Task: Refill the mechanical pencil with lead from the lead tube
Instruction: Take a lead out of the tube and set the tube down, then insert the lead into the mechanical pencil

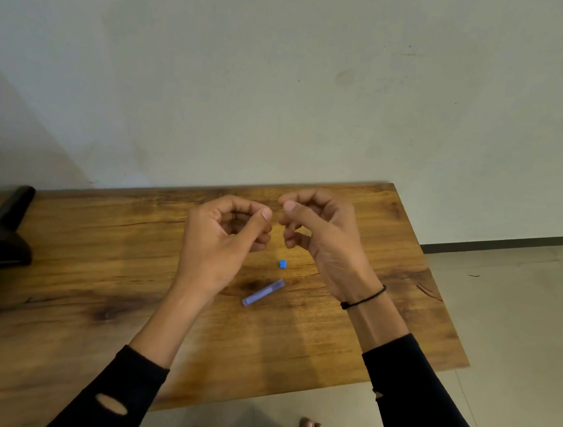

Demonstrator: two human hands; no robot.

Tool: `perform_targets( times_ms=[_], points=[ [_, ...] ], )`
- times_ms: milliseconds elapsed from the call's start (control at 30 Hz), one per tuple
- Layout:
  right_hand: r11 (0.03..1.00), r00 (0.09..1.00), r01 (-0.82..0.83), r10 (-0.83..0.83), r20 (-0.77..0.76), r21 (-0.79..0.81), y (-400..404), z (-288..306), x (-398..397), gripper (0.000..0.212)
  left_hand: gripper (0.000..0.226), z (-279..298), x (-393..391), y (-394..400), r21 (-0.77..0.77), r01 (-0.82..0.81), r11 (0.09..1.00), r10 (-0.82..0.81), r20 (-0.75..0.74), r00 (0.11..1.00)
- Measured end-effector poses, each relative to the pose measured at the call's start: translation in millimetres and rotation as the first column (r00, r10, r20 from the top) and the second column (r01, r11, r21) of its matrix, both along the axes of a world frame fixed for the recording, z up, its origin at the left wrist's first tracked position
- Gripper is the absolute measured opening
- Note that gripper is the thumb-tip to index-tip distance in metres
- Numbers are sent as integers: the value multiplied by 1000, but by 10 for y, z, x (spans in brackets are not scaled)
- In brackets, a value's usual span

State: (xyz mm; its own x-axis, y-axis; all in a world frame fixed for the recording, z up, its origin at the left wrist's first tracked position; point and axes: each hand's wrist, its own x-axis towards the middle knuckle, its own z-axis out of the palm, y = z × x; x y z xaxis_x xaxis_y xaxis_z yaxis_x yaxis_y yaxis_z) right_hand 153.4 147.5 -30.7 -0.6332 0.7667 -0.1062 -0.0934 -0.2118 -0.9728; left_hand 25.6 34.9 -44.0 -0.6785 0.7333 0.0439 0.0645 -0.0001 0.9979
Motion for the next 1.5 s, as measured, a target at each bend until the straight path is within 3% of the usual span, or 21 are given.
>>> perform_targets(
  times_ms=[300, 400, 467, 533, 633, 733, 833, 933, 1033, 1167, 1300, 1500],
  points=[
    [1000, 1000, -11, 11, 10, 14, -37, -45, -40, 6, 9, -41, -32, 5, -11, 22, 1000, -22, -8, 1000],
    [999, 999, 40, -40, 6, -8, -24, -38, -34, 5, 7, -97, -157, -27, -160, -5, 987, -26, -192, 981],
    [997, 997, 75, -75, 1, -28, -4, -30, -19, 4, 10, -171, -247, -64, -350, -81, 933, -90, -445, 891],
    [994, 995, 101, -101, 1, -44, 11, -31, -1, 6, 14, -253, -257, -86, -522, -173, 835, -215, -599, 771],
    [993, 994, 110, -109, 12, -45, 20, -51, 8, 7, 35, -412, -182, -32, -620, -251, 743, -333, -668, 665],
    [994, 994, 108, -107, 28, -34, 27, -72, -2, 4, 27, -457, -138, 46, -591, -307, 746, -307, -714, 629],
    [992, 992, 121, -120, 38, -27, 55, -89, 20, 2, 17, -447, -142, 64, -581, -310, 753, -280, -708, 648],
    [987, 988, 155, -153, 31, -36, 70, -90, 21, 4, 5, -361, -158, 34, -503, -179, 846, -174, -576, 798],
    [984, 985, 173, -173, 4, -49, 65, -79, 13, 4, 25, -260, -133, -18, -330, -8, 944, -137, -415, 899],
    [995, 994, 102, -102, -24, -9, 37, -67, 7, 6, 29, -189, -99, -79, -245, 72, 967, -166, -387, 907],
    [998, 996, 61, -60, -63, 6, 24, -60, 7, 6, 19, -192, -134, -93, -232, 70, 970, -154, -367, 917],
    [996, 997, 56, -52, -55, 74, 35, -73, 8, 5, 24, -192, -140, -97, -216, 61, 975, -139, -367, 920]
  ],
)
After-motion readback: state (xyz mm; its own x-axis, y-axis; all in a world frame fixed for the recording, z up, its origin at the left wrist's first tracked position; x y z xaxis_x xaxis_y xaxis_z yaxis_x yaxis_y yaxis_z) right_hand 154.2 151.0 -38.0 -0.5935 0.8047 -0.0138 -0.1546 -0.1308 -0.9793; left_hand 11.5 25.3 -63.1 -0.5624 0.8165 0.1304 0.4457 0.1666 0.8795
